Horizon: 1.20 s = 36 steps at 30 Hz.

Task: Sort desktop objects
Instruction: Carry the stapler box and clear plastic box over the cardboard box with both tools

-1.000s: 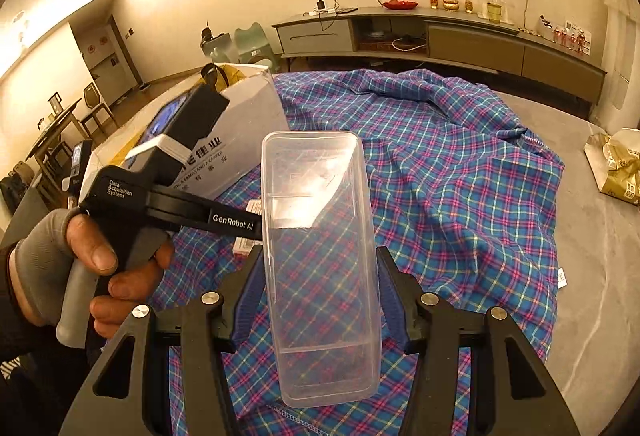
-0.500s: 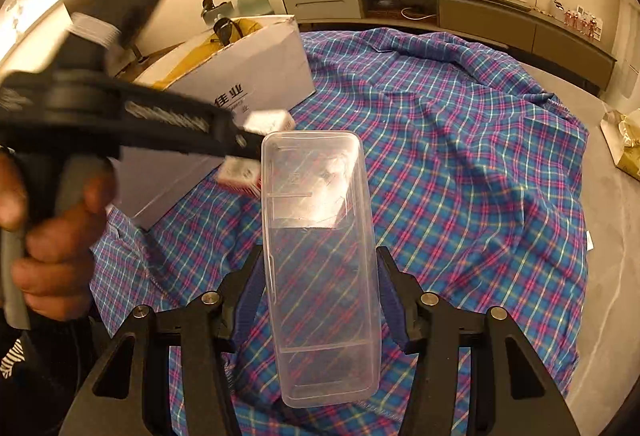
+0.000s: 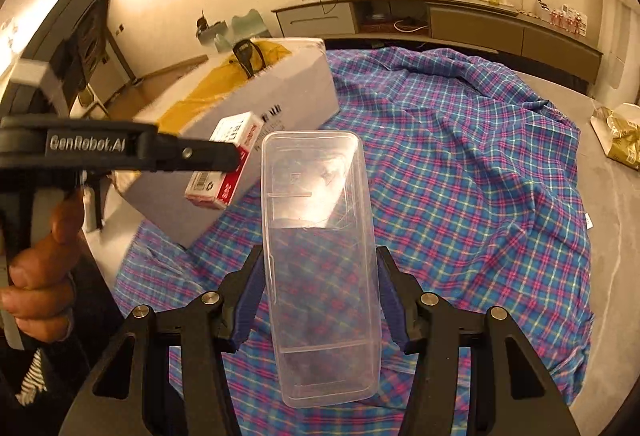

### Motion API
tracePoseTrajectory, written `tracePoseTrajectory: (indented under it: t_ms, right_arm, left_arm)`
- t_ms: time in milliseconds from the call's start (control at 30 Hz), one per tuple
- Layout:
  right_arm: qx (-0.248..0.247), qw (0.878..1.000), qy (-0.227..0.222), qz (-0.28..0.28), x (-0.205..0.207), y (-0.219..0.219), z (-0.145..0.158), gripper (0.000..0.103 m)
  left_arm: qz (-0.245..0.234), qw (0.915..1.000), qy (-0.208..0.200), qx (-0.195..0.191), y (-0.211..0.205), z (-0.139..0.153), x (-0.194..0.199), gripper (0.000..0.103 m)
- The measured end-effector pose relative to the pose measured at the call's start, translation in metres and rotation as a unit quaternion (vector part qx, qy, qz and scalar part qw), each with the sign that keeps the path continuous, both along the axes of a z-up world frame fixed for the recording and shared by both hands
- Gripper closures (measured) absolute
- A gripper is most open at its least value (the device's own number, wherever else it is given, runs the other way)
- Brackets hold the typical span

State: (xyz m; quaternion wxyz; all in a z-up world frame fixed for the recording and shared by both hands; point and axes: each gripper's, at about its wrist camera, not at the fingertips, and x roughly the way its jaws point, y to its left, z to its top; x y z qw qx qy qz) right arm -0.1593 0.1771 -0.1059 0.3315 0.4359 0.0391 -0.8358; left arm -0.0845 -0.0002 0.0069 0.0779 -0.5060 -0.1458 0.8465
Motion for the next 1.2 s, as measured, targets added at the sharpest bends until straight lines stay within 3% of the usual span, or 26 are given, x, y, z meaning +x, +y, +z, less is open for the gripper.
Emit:
tracePoseTrajectory:
  t_ms: [167,500,1200]
  right_arm:
    - [-0.019,1.000,-0.001,-0.012,0.008,-0.013,0.009,0.048]
    - [-0.014,1.000,0.010,-0.003,0.021,-0.050,0.028,0.048]
    - [0.003,0.998,0.053,0.029,0.017,-0.125,0.073,0.048]
  left_arm:
    - [0.003,0.9997,0.025,-0.006,-0.021,0.014,0.014,0.062]
    - [0.014,0.9987,0.043,0.022,-0.061,0.023,0.027,0.062]
    - [0.073,0.9918,0.053,0.091,-0.162,0.012,0.017,0.062]
